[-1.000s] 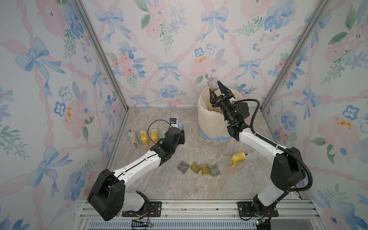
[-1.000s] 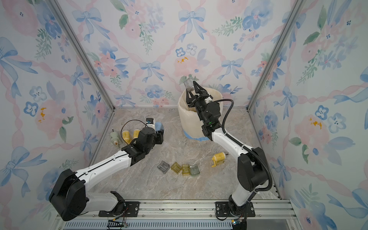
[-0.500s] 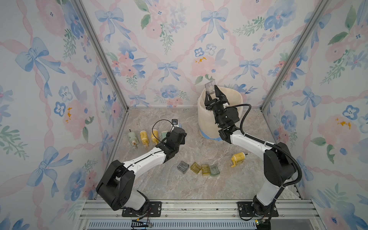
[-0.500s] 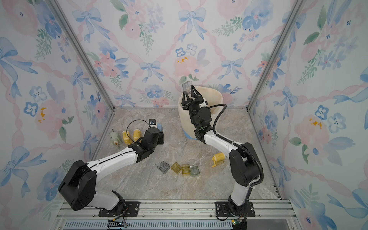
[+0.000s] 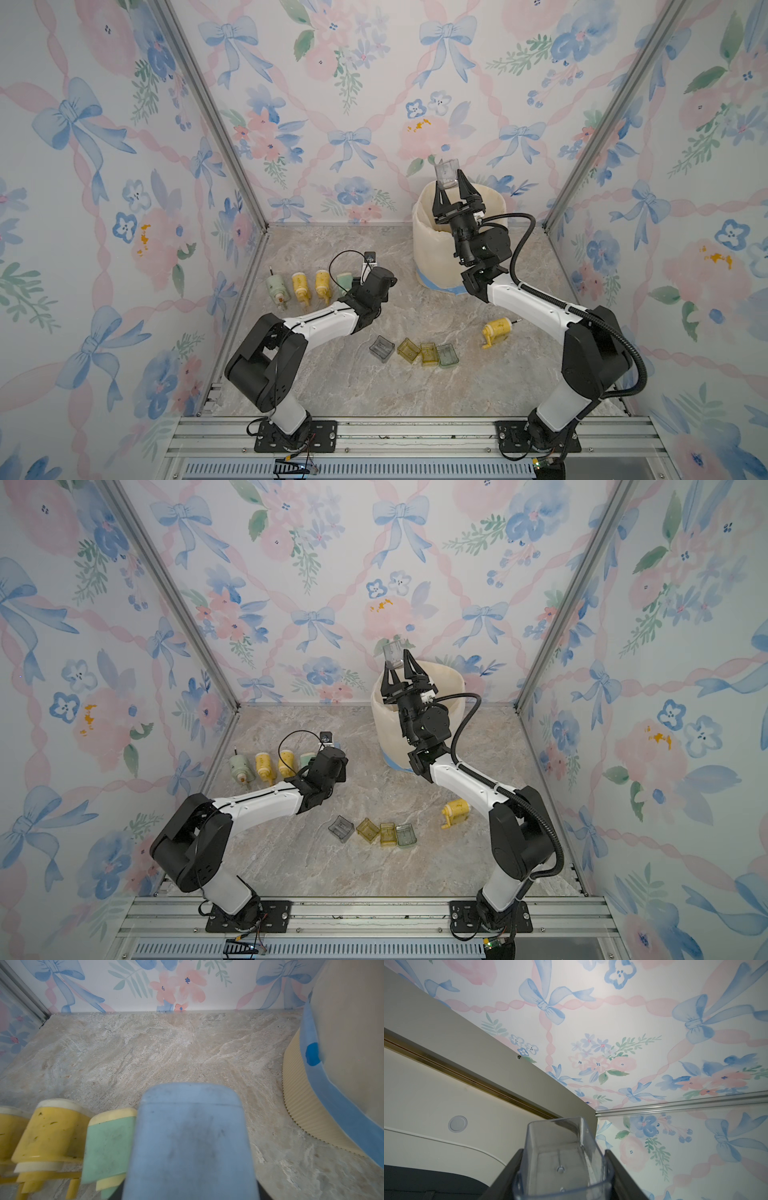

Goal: Take out the pencil sharpener tray and clean the shavings
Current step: Pour the shavings into the trash bin.

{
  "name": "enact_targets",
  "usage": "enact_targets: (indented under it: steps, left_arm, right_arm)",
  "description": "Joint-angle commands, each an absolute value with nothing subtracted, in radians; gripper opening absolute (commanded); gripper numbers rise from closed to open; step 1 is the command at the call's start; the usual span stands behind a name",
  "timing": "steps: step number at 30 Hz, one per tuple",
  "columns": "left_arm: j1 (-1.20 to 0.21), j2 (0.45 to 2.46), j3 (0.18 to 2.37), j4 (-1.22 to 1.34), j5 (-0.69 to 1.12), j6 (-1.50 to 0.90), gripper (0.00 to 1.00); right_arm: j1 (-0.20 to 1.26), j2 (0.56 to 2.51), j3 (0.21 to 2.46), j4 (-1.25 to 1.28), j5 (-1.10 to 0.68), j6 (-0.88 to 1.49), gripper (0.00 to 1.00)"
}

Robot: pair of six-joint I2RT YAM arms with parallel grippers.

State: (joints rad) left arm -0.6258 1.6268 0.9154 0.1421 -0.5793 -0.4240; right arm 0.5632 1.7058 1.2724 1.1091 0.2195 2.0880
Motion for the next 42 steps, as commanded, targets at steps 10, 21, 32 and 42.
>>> enact_targets:
  steps: [10,21,32,42]
  left_arm:
    - [-0.6,1.729,0.916,0.301,-0.534,-0.44,0.0]
    - [-0.582,1.784,0.872,0.421,-0.508,-0.432,0.0]
    - [-0.559,1.828,0.864,0.483,-0.484,-0.433,0.0]
    - [-0.548,1.85,0.858,0.529,-0.467,-0.416,0.0]
  right_arm:
    - [0.559,1.797,1.268,1.232,0.178,2.205,0.46]
    - [0.548,1.861,1.304,1.38,0.002,2.152,0.44]
    - [0.483,1.756,1.273,1.335,-0.2,1.961,0.44]
    - [0.435,1.676,1.145,1.329,-0.366,1.829,0.43]
